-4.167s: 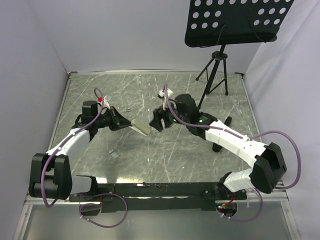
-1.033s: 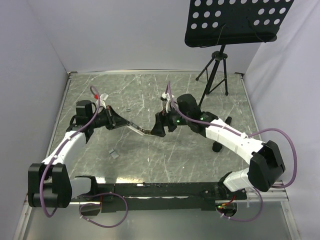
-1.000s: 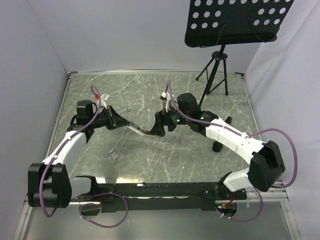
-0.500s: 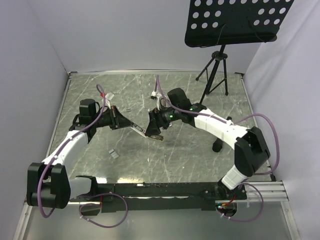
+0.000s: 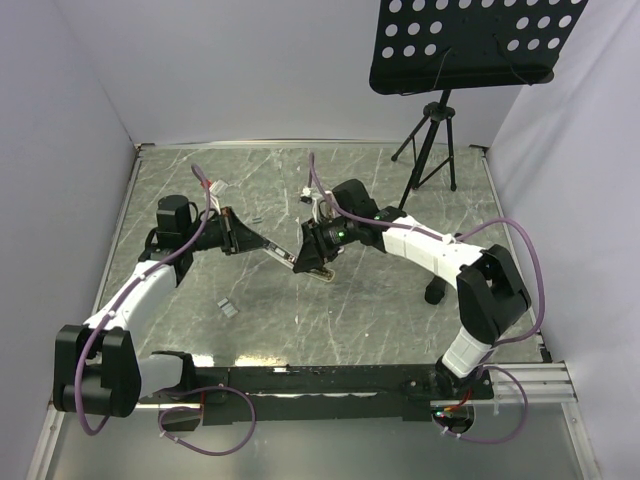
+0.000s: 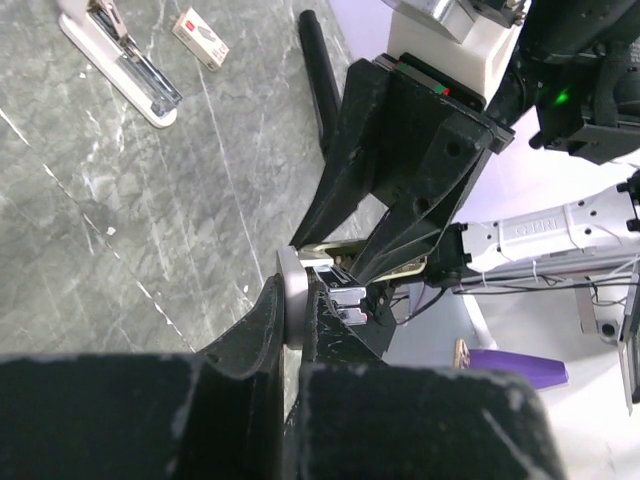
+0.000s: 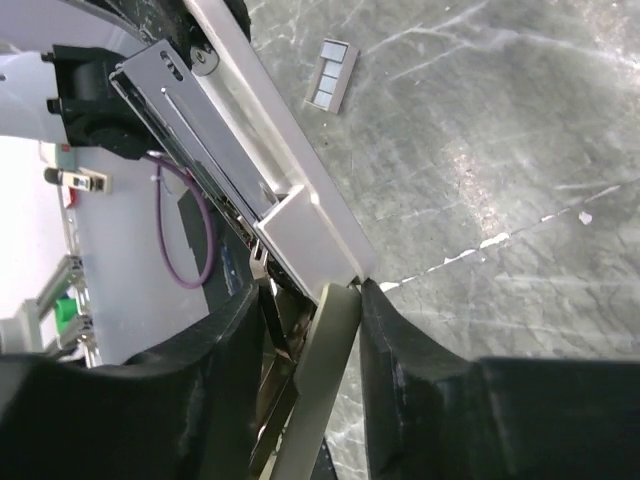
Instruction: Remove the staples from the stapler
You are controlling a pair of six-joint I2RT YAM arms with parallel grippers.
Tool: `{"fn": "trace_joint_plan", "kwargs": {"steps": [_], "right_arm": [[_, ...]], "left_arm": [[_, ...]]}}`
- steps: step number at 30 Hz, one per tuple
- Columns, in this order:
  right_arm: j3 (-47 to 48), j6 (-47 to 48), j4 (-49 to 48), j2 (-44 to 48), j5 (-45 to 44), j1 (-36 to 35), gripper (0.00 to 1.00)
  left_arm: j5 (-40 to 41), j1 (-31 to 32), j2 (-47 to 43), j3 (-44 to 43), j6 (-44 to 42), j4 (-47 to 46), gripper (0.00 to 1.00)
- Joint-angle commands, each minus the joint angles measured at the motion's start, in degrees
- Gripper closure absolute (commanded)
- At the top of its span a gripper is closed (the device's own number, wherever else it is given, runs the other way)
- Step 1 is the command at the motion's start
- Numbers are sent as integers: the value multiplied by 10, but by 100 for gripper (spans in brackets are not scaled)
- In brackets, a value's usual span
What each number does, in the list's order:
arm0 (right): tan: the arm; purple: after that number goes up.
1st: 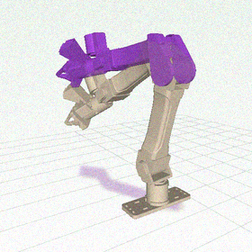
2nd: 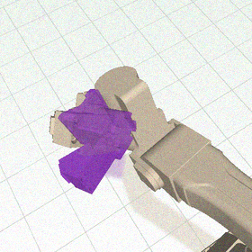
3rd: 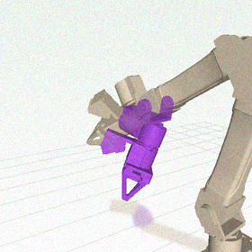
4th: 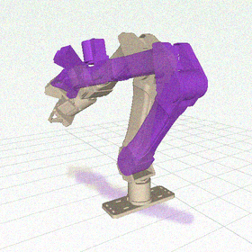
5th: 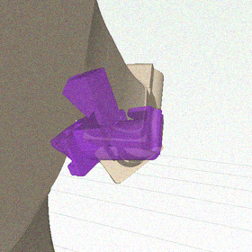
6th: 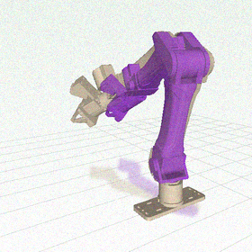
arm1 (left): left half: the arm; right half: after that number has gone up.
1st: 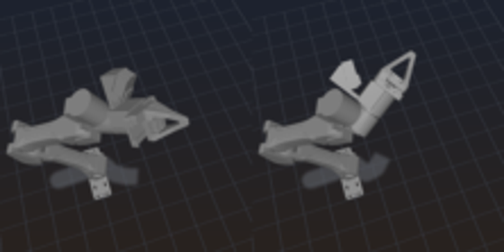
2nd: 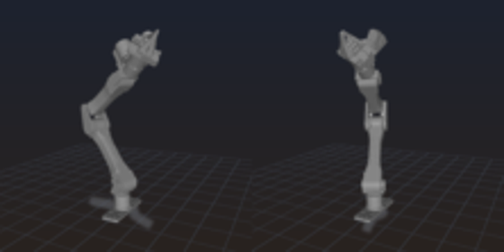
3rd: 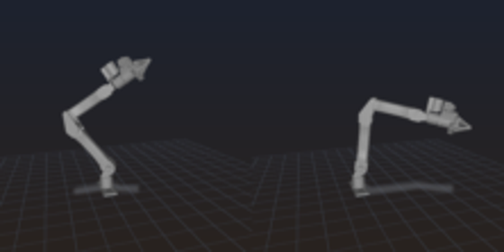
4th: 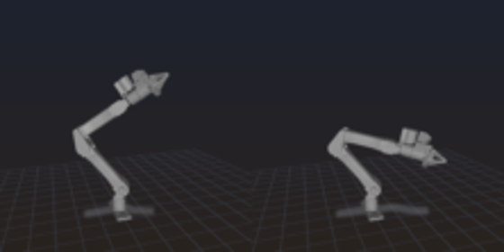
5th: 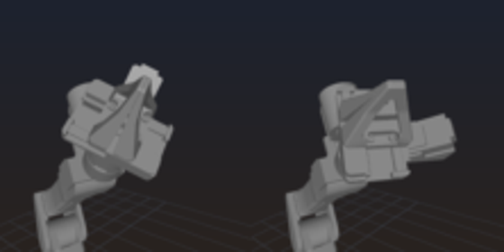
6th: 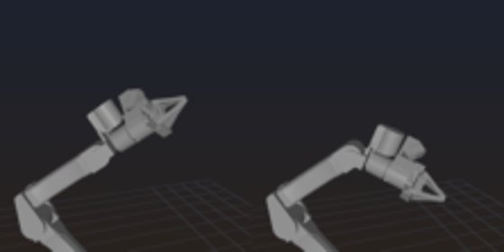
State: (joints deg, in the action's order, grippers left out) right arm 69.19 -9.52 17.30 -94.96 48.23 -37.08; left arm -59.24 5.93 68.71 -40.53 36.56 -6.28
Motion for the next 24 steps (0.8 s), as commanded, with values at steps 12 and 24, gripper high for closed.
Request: {"fn": "trace_joint_plan", "kwargs": {"steps": [12,24], "right_arm": [[-5,-9,-13,31,-206,20,92],[-49,-2,-124,-12,-865,-119,93]], "left_arm": [[110,1,7,-48,46,-20,42],[246,-93,37,-62,69,103,37]]}}
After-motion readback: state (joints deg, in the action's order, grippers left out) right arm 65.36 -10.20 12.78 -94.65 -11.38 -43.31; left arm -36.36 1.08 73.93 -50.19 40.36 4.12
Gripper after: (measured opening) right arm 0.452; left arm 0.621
